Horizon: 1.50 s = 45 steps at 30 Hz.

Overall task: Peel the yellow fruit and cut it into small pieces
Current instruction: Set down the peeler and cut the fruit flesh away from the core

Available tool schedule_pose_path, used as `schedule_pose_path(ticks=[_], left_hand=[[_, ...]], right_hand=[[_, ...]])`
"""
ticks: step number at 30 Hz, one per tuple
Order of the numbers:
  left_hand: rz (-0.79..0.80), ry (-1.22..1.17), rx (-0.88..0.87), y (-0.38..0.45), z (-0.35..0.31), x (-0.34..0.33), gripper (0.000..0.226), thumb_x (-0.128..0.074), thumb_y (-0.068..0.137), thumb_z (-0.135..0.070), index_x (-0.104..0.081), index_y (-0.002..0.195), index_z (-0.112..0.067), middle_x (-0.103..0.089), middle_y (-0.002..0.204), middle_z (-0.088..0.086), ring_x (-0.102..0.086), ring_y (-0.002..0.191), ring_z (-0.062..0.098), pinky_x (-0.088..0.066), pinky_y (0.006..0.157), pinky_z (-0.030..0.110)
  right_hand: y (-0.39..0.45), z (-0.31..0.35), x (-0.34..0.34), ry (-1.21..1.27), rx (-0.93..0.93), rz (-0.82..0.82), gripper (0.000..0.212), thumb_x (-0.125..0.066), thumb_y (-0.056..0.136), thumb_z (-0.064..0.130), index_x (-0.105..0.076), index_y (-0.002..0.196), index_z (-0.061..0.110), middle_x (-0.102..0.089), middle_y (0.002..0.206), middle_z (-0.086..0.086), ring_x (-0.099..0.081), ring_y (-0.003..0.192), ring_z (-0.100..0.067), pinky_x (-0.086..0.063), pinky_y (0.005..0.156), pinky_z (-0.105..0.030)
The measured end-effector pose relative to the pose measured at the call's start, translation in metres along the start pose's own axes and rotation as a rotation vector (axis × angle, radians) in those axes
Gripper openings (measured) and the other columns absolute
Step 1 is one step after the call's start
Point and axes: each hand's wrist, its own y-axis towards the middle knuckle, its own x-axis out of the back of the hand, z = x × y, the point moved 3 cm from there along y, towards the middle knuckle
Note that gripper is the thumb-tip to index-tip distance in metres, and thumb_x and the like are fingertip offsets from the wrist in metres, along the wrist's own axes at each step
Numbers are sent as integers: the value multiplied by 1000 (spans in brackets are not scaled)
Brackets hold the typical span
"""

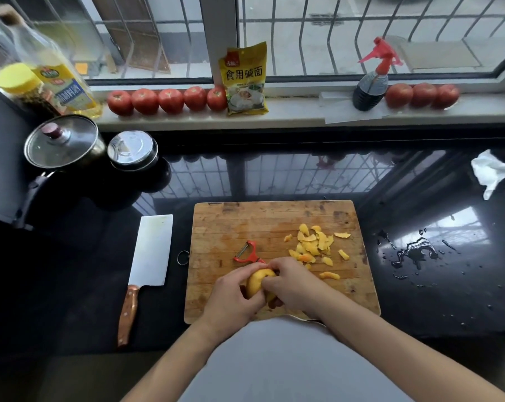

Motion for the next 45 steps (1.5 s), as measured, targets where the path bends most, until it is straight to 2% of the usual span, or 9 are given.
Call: schedule_pose_path(ticks=[5, 18, 24, 27, 31, 33, 36, 41, 45], left_hand=[[13, -4, 4, 0, 2, -1, 50, -74, 85, -20, -68, 134, -31, -68, 122, -22, -58, 114, -13, -48, 91, 8], [52, -88, 72, 2, 8, 3, 50, -74, 88, -25, -65, 135, -39, -69, 120, -22, -68, 99, 5, -57, 85, 22], [66, -231, 206, 1, 23, 14, 45, -73, 95, -21, -64, 133, -44, -71, 118, -15, -72, 93, 12, -62, 74, 29], [49, -249, 291, -6, 39, 33, 42, -75, 95, -24, -65, 130, -46, -69, 122, -20, -68, 109, 6, -61, 91, 31], [-85, -203, 396, -24, 74, 70, 45, -75, 94, -20, -66, 133, -39, -66, 126, -16, -66, 110, 7, -56, 91, 23], [-206, -388, 540, -42, 96, 92, 44, -71, 97, -13, -64, 136, -32, -64, 129, -1, -75, 97, 20, -62, 83, 30], [-439, -697, 626, -78, 122, 133, 40, -64, 101, -6, -61, 138, -21, -68, 122, 14, -77, 87, 32, -63, 78, 39], [-689, -793, 629, -127, 135, 199, 37, -62, 102, -11, -57, 136, -24, -73, 117, 12, -76, 85, 32, -61, 79, 43], [-724, -715, 651, -146, 134, 226, 23, -65, 101, -15, -61, 123, -18, -76, 107, 13, -75, 80, 27, -59, 75, 41]], right_hand=[[-1, -1, 0, 31, -4, 18, 19, -59, 89, 15, -70, 103, 17, -71, 89, -11, -66, 66, -18, -59, 62, -32], [5, 3, 1, 52, 23, 48, 15, -57, 93, 14, -68, 102, 16, -71, 95, -12, -69, 65, -20, -56, 57, -29], [20, 17, -14, -3, -21, 89, 22, -58, 94, 17, -67, 114, 16, -69, 101, -7, -73, 79, -20, -64, 68, -32], [32, 32, -33, -25, -69, 179, 28, -60, 94, 24, -62, 122, 22, -70, 103, -3, -75, 83, -17, -64, 78, -36], [46, 43, -57, 140, -122, 390, 44, -67, 94, 23, -53, 135, 32, -67, 119, 0, -76, 90, -16, -60, 90, -40], [52, 50, -66, 135, -88, 373, 42, -65, 96, 19, -53, 134, 29, -64, 122, 0, -76, 91, -17, -61, 87, -38], [64, 77, -108, -162, 42, 314, 31, -60, 98, 19, -59, 129, 23, -61, 115, 4, -70, 92, -15, -62, 79, -28], [85, 126, -246, -605, 351, 286, 59, -49, 101, 45, -31, 153, 26, -56, 142, -8, -60, 120, -32, -52, 98, -45], [98, 129, -281, -808, 425, 38, 43, -49, 100, 50, -41, 129, 20, -62, 124, -7, -64, 106, -35, -46, 75, -41]])
